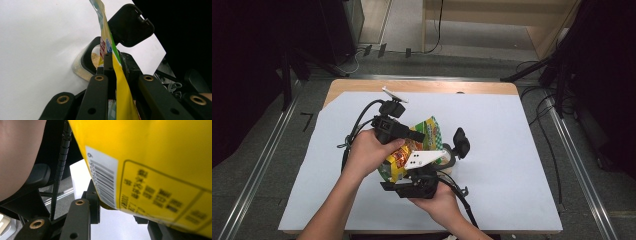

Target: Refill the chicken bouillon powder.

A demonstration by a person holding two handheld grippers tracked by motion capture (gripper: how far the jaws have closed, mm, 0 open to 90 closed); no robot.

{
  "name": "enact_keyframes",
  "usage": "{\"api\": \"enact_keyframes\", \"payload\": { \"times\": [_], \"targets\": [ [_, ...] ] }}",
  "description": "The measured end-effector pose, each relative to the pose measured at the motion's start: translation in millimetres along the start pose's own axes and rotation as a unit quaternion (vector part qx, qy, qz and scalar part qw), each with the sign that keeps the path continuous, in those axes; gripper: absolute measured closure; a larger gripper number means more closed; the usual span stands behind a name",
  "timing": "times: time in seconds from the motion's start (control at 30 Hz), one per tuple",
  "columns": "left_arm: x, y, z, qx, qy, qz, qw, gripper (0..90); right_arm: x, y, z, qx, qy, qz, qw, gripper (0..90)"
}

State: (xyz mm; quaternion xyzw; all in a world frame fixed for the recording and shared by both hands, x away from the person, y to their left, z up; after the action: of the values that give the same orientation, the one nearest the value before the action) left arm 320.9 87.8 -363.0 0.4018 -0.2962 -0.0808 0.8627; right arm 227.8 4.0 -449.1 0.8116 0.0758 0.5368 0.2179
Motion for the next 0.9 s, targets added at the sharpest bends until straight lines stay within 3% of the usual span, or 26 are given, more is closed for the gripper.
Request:
{"api": "enact_keyframes", "payload": {
  "times": [0.33,0.9],
  "targets": [
    [0.0,3.2,1.2,-0.001,-0.003,0.003,1.0,84.1,1.6,-1.7,-3.0,-0.012,0.001,0.008,0.9999,66.0],
    [-0.4,4.4,1.2,0.002,-0.002,0.005,1.0,84.1,2.4,-3.3,-2.6,-0.009,0.003,0.012,0.9999,66.1]
  ]
}}
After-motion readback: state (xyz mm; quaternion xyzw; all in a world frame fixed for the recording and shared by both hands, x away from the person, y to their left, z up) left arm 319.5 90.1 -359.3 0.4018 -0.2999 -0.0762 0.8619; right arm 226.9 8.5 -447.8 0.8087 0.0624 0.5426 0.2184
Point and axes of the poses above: each handheld gripper's, and its own axes: y roughly backward along the jaws, x roughly out of its top, z roughly to its right, the point moved 3 cm from there along -y, roughly forward along the jaws, and after that the axes turned 2 degrees about -z, right-handed, at the moved point
